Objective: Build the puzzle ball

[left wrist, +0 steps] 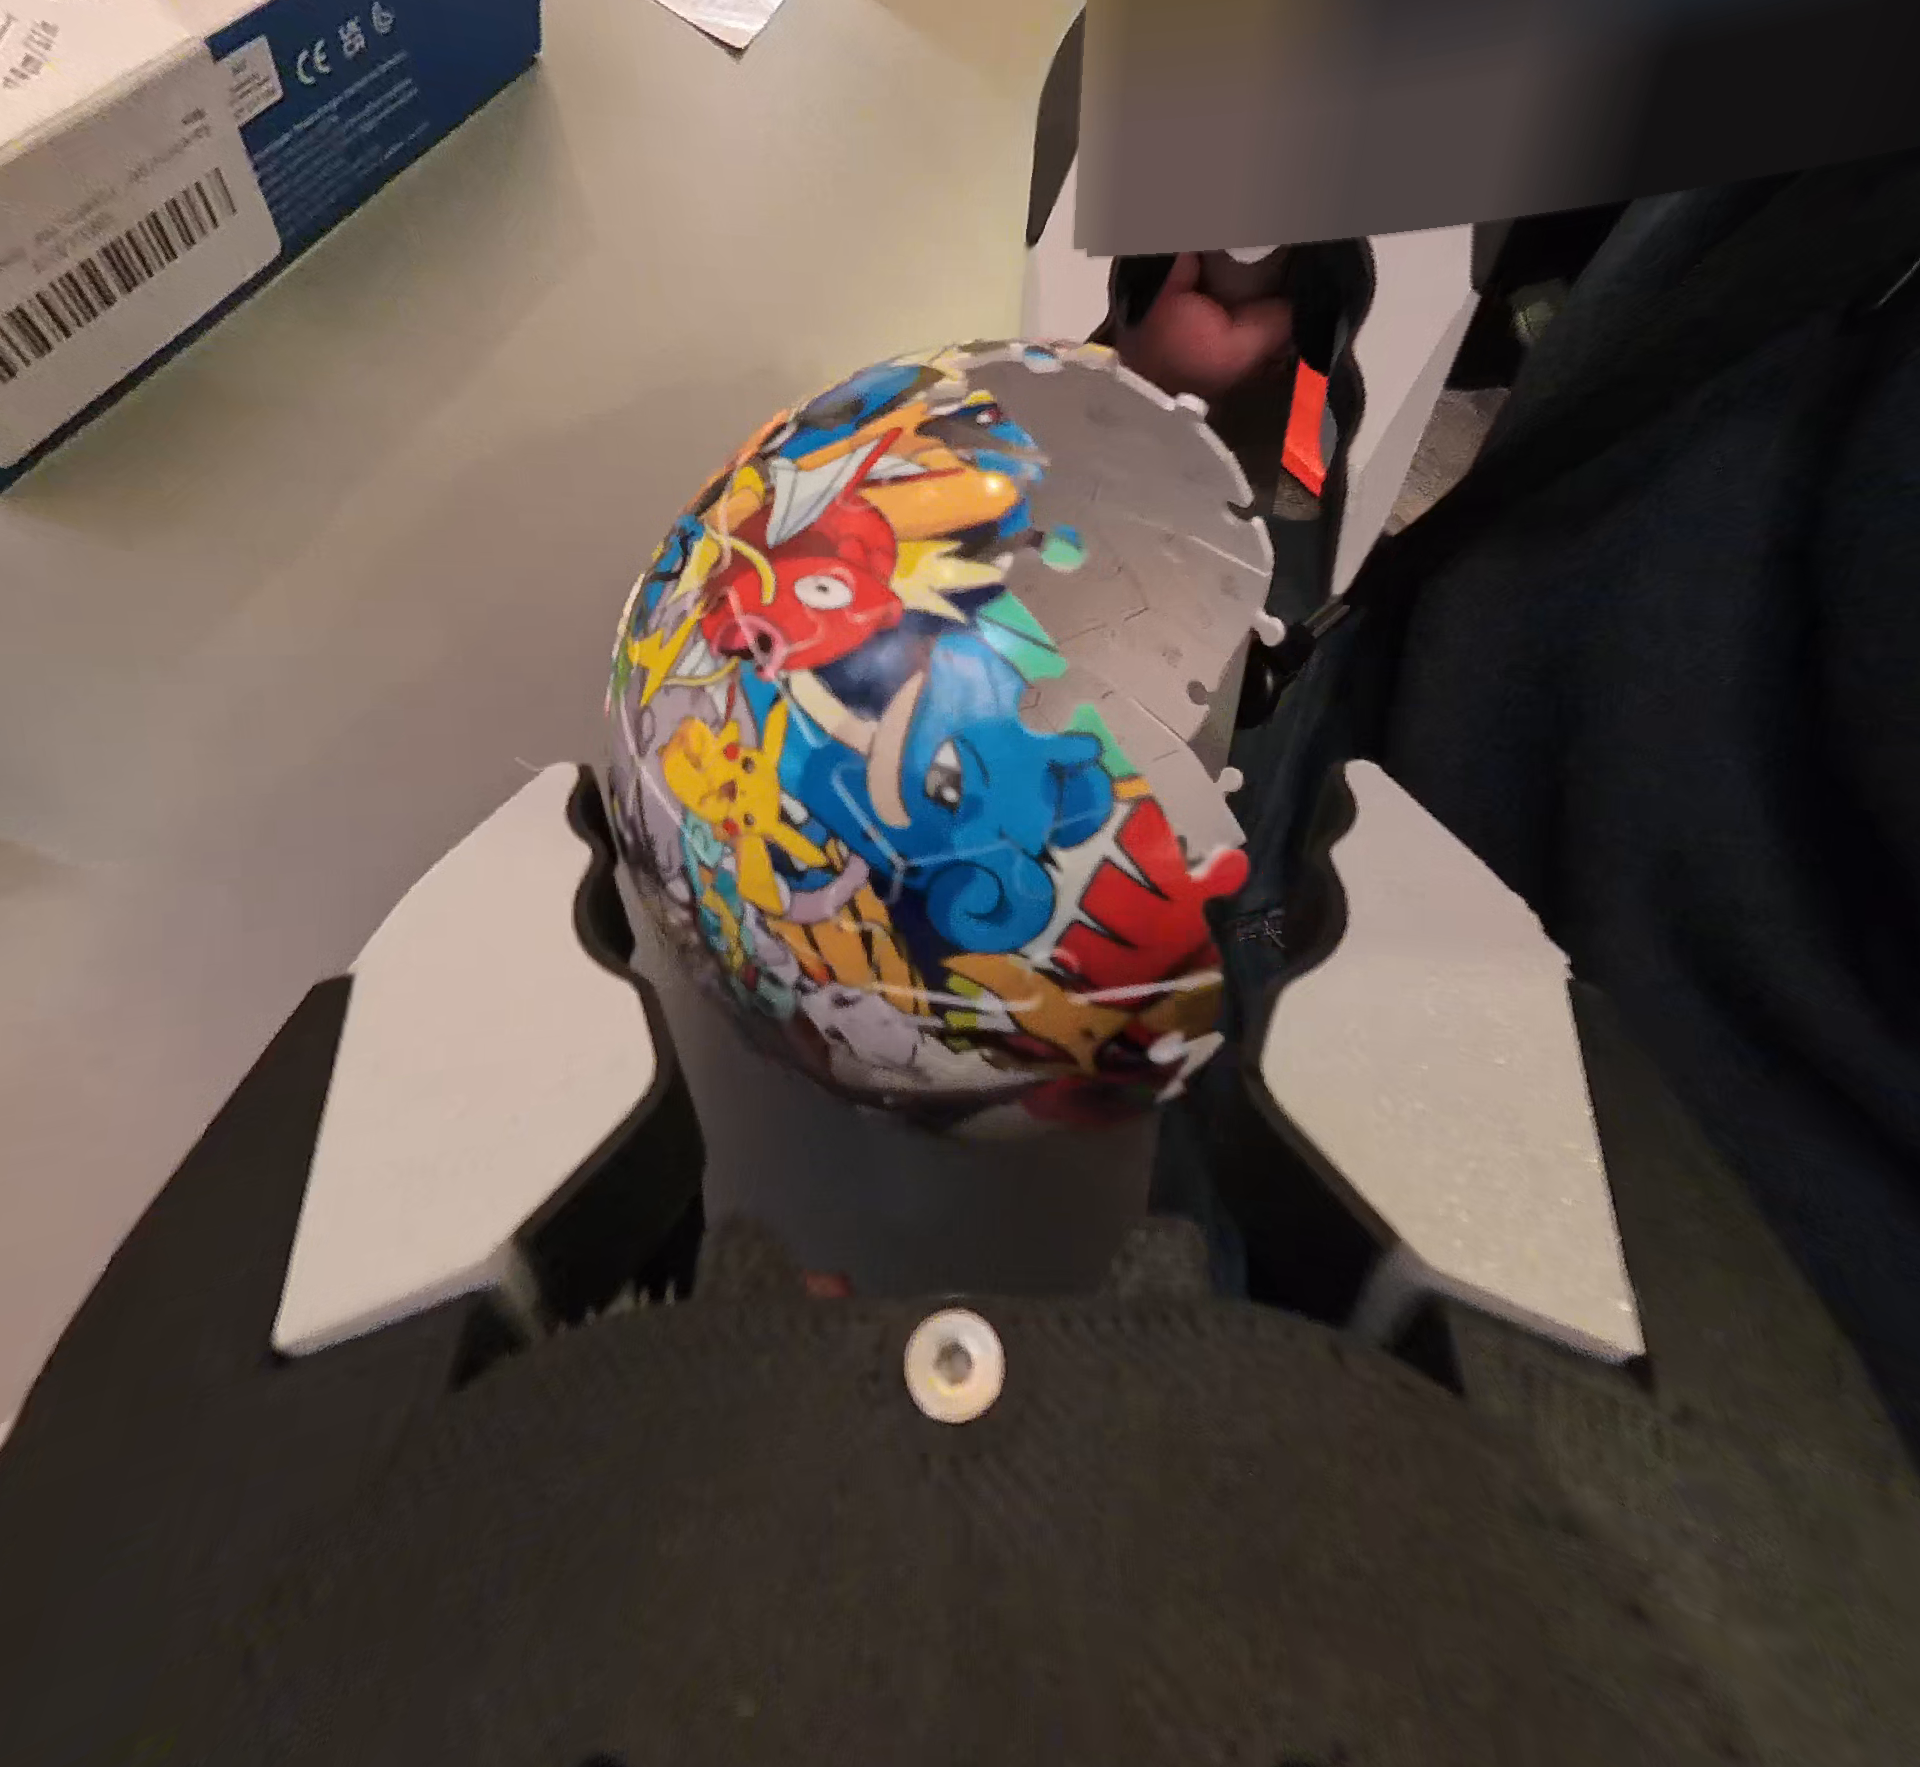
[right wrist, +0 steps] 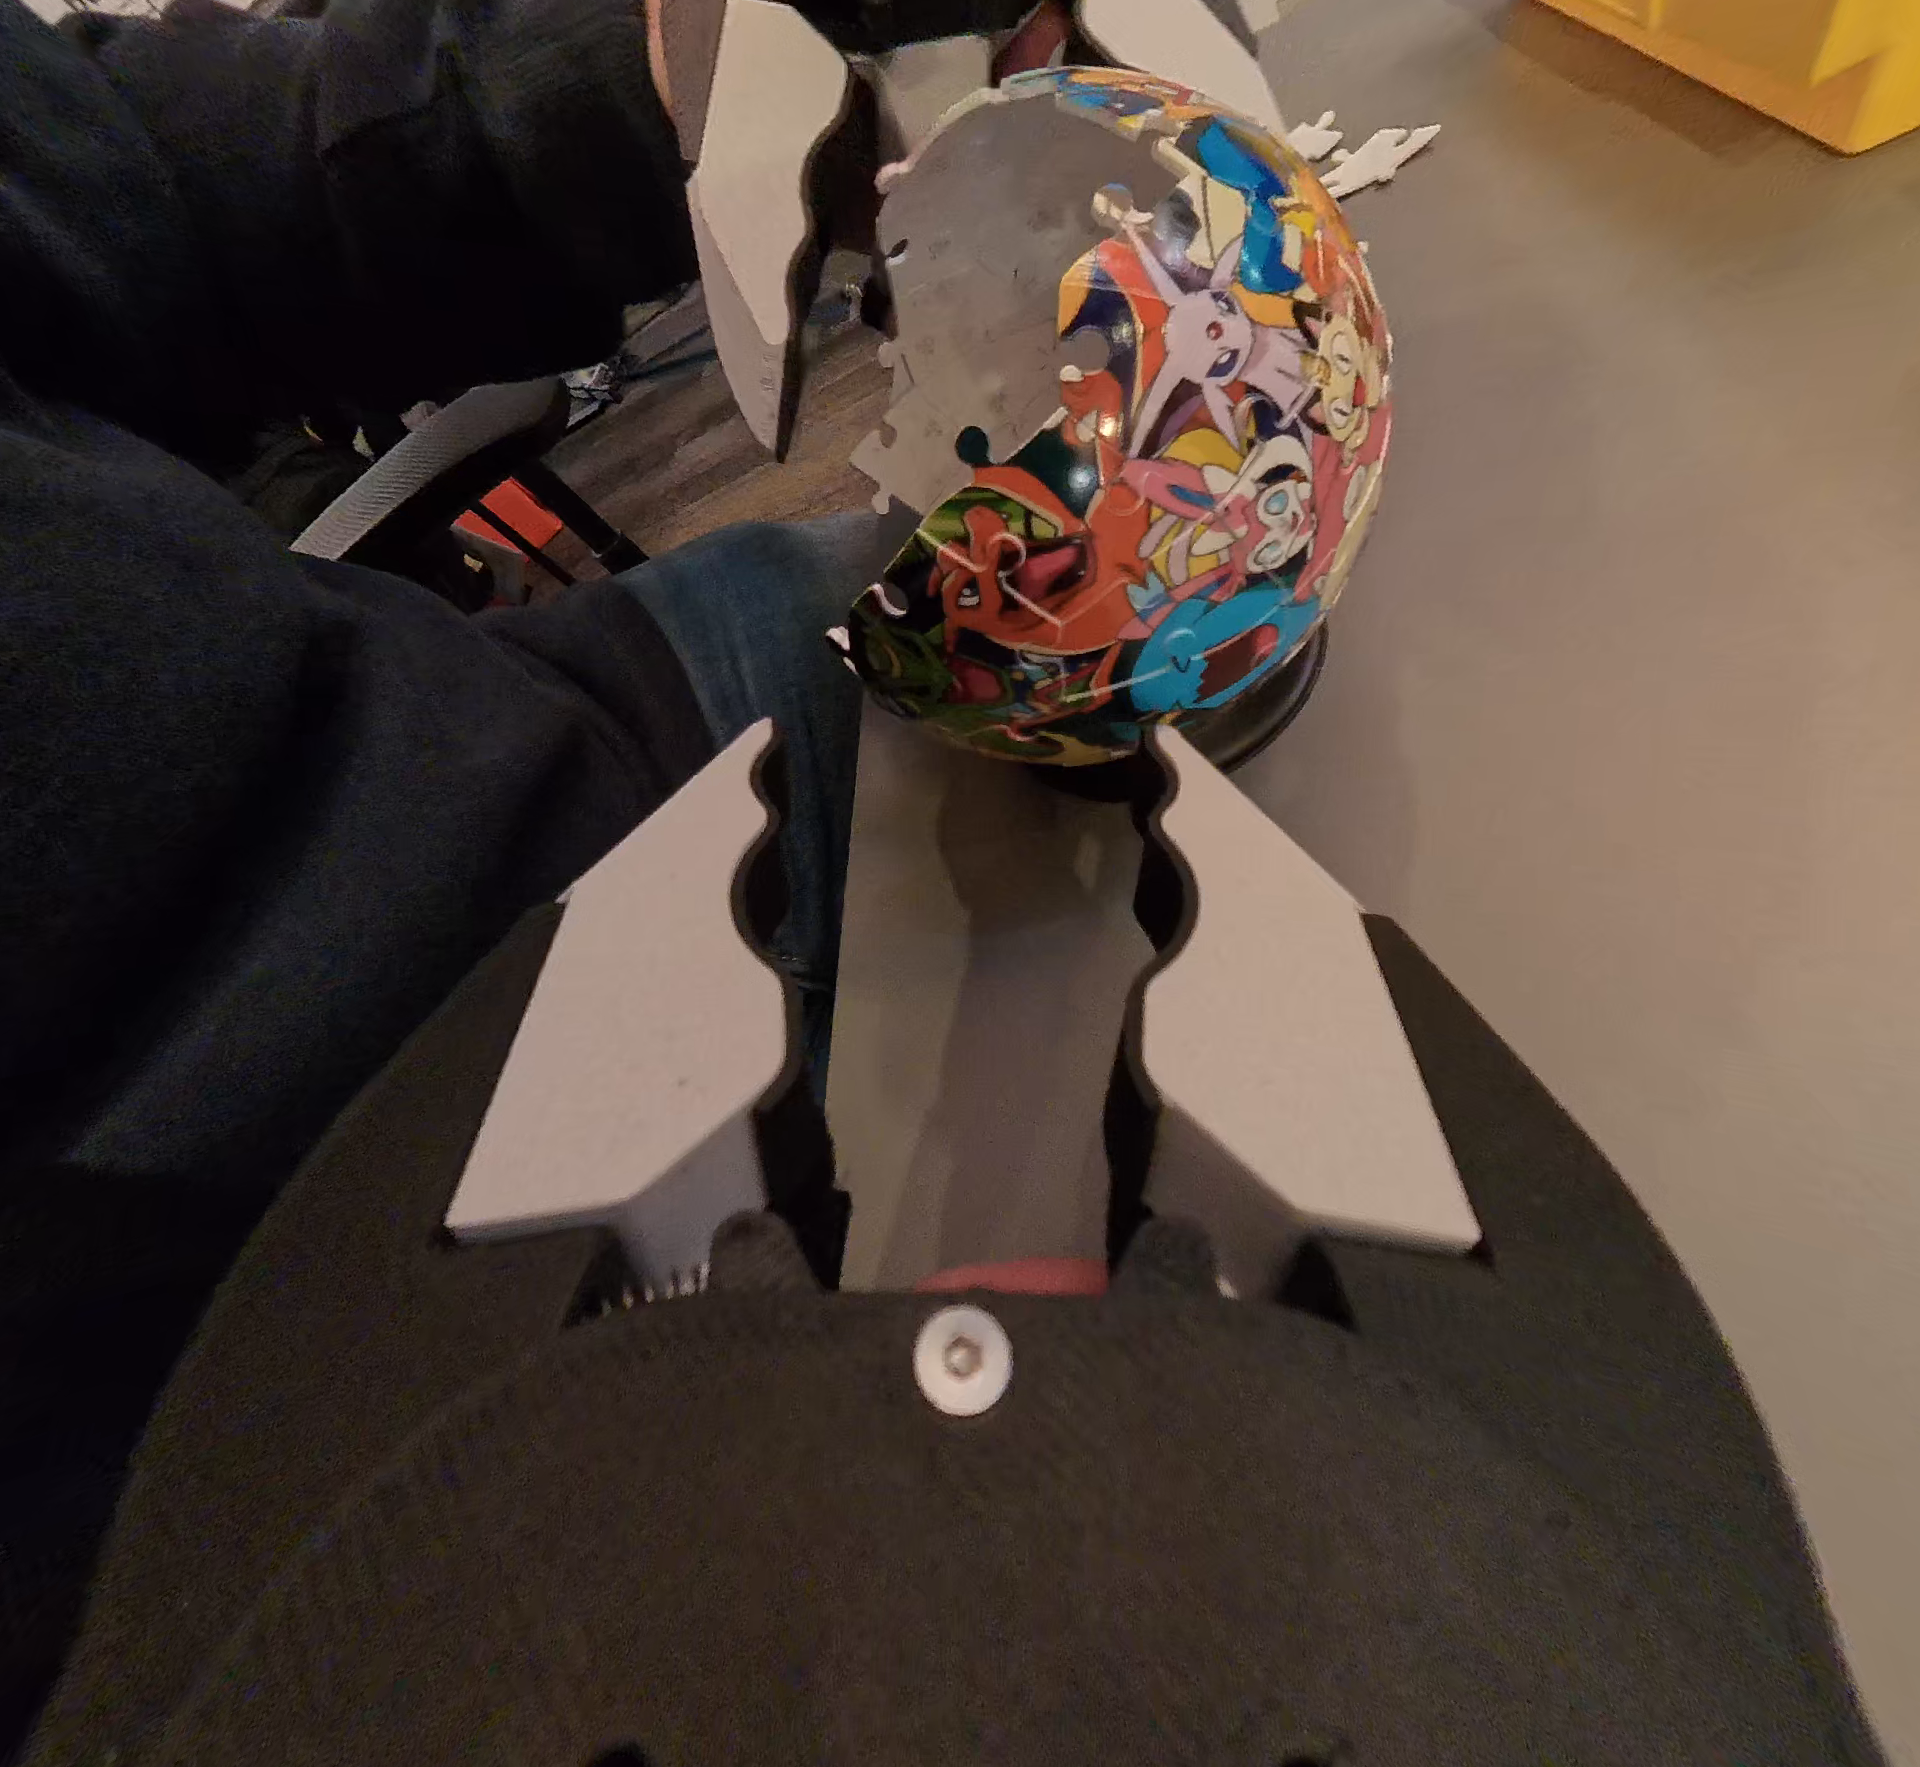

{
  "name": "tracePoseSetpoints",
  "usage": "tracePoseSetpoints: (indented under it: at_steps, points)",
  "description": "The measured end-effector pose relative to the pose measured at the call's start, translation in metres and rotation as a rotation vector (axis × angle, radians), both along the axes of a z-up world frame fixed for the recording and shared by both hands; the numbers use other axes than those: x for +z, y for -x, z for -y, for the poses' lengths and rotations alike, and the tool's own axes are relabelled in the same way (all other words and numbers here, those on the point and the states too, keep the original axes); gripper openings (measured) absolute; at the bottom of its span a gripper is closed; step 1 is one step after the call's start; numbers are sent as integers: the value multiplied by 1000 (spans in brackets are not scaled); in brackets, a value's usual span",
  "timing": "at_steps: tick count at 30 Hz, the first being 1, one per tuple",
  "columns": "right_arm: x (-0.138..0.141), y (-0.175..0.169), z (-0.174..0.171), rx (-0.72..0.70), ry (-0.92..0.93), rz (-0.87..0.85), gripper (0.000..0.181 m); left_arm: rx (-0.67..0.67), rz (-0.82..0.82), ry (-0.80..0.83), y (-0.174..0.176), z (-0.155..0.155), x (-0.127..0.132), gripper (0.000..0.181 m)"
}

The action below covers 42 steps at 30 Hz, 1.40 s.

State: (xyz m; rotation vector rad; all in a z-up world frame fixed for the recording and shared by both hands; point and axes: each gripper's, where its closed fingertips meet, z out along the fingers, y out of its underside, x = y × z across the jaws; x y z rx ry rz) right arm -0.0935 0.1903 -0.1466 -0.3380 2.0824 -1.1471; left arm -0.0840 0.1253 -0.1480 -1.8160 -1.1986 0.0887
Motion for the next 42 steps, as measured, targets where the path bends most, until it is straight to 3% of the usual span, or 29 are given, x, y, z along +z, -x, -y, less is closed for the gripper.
tracePoseSetpoints:
  at_steps: [7, 13, 19, 36, 42]
  points:
    - [-5, 17, 10, -35, -4, -16, 71, 154, -40, 17, -16, 1, 9, 124]
    - [-7, 12, 20, -3, -11, -35, 76, 267, -73, 21, -24, 1, 12, 120]
    - [-8, 3, 20, 31, -26, -5, 77, 329, -102, -12, -23, 7, 15, 103]
    - [-12, -8, 7, 24, -45, 5, 77, 223, -72, -69, -8, 15, 7, 88]
    - [2, 15, 15, -12, 18, -38, 82, 236, -96, -61, -22, 11, 13, 109]
